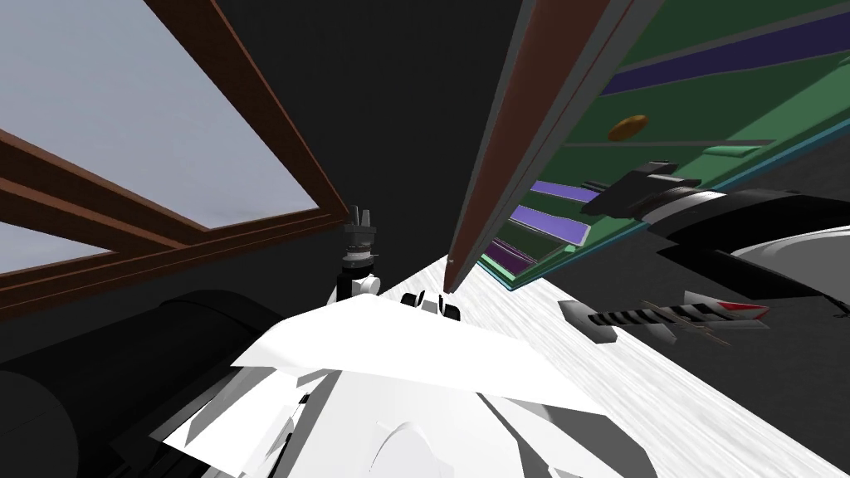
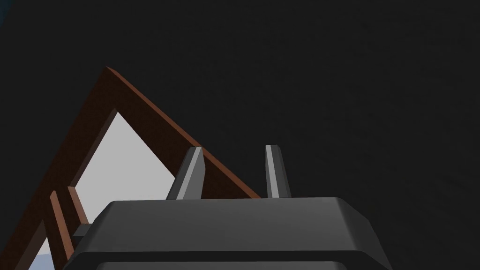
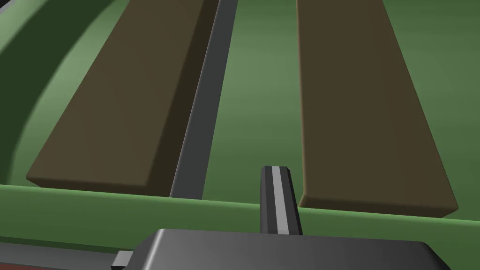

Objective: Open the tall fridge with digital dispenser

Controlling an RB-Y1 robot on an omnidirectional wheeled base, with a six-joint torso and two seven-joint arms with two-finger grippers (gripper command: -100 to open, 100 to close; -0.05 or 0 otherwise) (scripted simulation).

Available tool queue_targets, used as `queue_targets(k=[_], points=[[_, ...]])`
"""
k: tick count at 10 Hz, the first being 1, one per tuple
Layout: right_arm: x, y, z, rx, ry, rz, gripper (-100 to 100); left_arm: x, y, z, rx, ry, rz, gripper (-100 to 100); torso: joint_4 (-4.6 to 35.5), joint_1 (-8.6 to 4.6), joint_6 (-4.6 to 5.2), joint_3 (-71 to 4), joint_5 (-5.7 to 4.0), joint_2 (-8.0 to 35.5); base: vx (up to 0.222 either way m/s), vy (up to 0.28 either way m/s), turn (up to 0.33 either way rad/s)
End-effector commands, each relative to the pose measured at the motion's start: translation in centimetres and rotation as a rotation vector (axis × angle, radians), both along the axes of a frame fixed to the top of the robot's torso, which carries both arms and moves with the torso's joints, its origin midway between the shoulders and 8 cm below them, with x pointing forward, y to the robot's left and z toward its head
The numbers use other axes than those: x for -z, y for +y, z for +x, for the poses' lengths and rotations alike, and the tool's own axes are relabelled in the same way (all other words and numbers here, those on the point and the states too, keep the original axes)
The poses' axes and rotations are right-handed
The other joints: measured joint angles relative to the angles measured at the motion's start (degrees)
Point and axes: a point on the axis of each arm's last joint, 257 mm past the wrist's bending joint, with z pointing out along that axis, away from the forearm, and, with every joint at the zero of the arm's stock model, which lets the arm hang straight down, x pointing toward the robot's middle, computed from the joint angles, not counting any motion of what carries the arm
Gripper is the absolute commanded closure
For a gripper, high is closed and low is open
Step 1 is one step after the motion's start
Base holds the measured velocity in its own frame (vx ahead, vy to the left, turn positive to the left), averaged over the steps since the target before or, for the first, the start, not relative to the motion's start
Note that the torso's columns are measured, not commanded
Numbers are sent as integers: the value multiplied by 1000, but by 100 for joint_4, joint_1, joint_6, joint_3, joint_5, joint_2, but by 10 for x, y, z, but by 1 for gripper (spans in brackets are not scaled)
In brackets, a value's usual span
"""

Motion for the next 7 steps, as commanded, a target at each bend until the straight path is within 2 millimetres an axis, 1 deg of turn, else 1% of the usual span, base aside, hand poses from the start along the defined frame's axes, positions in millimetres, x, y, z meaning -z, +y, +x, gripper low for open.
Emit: queue_targets(k=[1, 2, 3, 5, 6, 7], points=[[-4, -15, 2, 32, -2, -4, 100, 0, 0, 0, 0, 0, 0, 0, 1, -48, 2, 3, -17, 6, 34, 291, -137], [-6, -20, 3, 40, -3, -5, 100, 0, 0, 0, 0, 0, 0, 0, -1, -66, 5, -2, -26, -6, 36, 306, -113], [-21, -14, 2, 25, -1, -6, -100, 0, 0, 0, 0, 0, 0, 0, -4, -64, 2, -6, -25, -10, 21, 143, -90], [-44, -8, 2, 13, -1, -7, -100, 0, 0, 0, 0, 0, 1, 0, -2, -136, 4, -3, -47, -5, 22, -36, -52], [-55, -5, 2, 7, -2, -7, -100, 0, 0, 0, 0, 0, 1, 0, -2, -116, 6, -1, -45, -4, 33, -43, -67], [-60, -3, 1, 4, -2, -8, -100, 0, 0, 0, 0, 0, 1, 0, -2, -75, 4, -2, -30, -4, 23, -22, -38]])
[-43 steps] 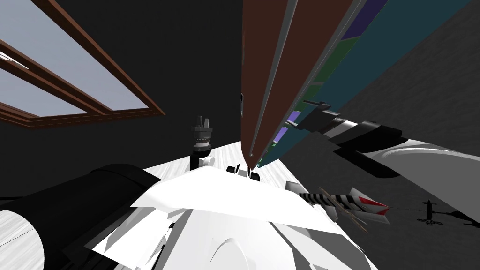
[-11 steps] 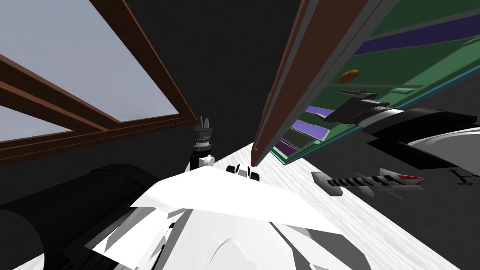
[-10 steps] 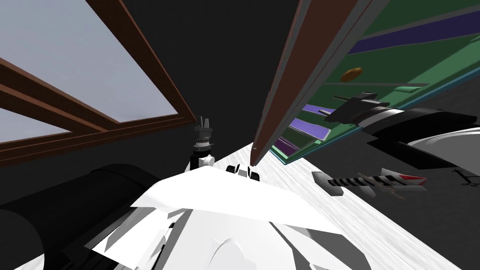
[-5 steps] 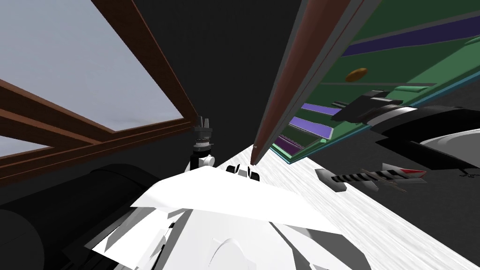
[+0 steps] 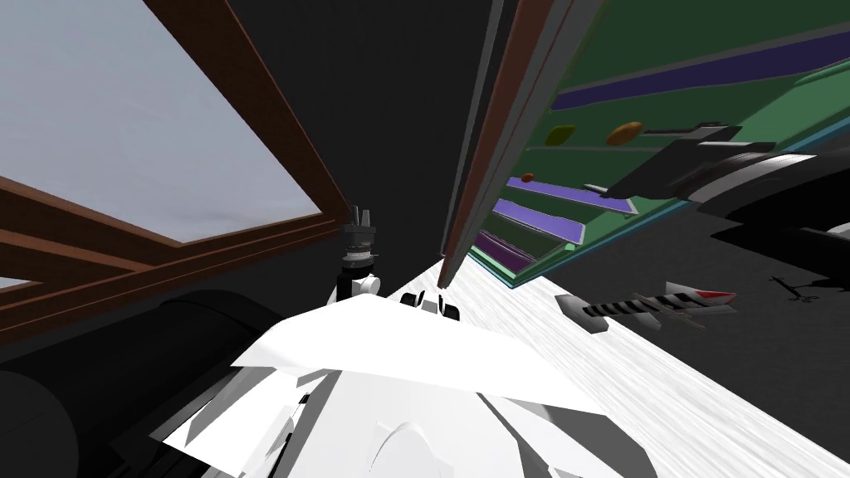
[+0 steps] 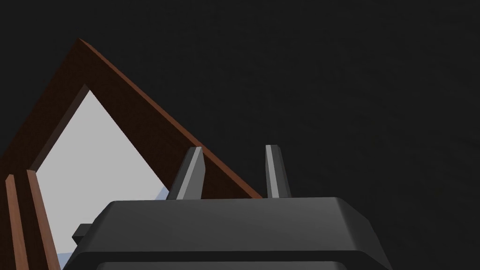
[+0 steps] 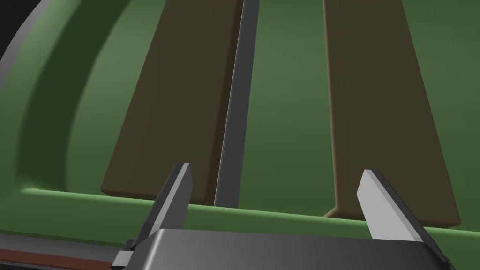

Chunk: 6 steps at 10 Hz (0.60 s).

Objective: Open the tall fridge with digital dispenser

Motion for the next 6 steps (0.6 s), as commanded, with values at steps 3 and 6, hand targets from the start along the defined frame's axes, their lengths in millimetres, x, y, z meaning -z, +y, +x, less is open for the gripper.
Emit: queue_targets(k=[3, 6], points=[[-8, 3, 1, -5, 3, 0, 0, 0, 0, 0, 0, 0, 0, 0, 2, 34, -2, 4, 13, 7, 3, -4, -1], [-8, 3, 1, -5, 3, 0, 0, 0, 0, 0, 0, 0, 0, 0, 0, 17, -1, 0, 7, 1, 0, 0, 0]])
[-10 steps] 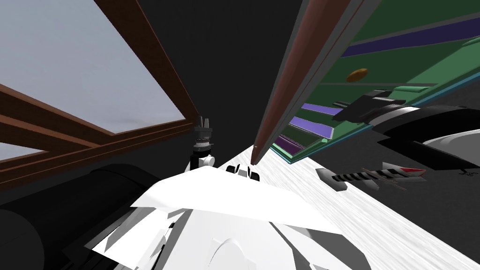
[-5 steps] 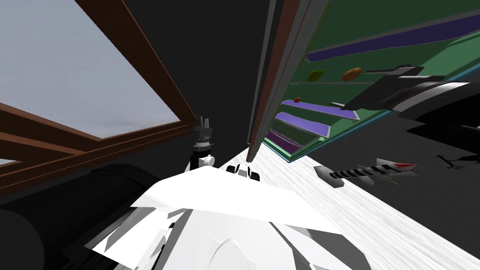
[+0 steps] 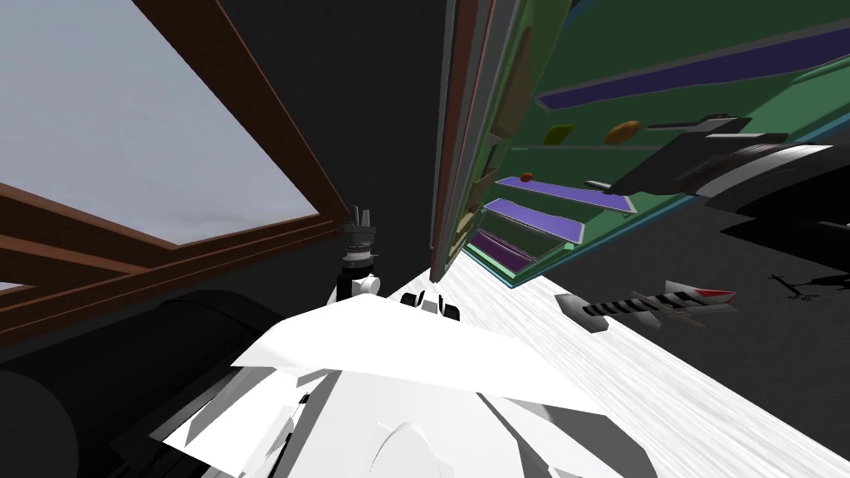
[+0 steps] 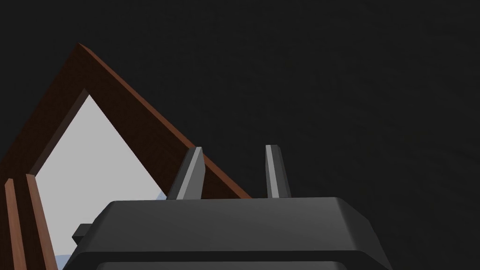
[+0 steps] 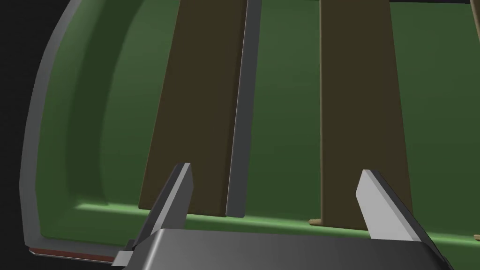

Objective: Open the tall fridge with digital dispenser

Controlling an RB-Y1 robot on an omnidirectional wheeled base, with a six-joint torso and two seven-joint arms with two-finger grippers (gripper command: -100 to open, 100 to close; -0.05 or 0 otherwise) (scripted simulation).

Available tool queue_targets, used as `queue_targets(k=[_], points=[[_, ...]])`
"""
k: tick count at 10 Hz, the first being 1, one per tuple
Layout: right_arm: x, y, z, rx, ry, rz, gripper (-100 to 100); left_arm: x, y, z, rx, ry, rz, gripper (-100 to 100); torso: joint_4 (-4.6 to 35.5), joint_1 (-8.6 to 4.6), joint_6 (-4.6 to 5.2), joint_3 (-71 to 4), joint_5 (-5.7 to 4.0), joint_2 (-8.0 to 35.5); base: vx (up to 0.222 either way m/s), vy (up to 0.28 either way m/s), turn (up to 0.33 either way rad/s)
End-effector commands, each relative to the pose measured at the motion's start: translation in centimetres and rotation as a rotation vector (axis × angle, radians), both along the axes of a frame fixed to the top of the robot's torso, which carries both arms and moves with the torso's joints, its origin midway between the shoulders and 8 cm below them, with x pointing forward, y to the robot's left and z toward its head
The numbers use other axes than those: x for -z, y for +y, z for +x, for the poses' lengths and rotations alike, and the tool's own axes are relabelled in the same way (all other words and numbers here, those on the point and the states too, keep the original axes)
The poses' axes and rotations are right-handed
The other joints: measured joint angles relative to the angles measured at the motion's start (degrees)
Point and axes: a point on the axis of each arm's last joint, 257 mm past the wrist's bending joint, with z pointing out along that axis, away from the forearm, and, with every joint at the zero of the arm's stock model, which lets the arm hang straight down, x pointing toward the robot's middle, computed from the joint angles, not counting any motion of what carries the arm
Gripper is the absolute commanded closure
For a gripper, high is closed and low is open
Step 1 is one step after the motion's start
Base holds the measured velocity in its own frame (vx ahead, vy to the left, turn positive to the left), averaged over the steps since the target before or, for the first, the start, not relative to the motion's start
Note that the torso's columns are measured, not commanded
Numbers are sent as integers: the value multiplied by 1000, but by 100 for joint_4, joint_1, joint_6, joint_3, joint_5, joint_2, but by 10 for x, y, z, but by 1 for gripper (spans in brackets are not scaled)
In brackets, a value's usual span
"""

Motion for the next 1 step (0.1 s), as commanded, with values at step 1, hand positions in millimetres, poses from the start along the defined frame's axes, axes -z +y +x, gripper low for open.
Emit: queue_targets(k=[1], points=[[0, 0, 0, 0, 0, 0, 0, 0, 0, 0, 0, 0, 0, 0, 0, 0, 0, 0, 0, -1, 0, 0, 0]])
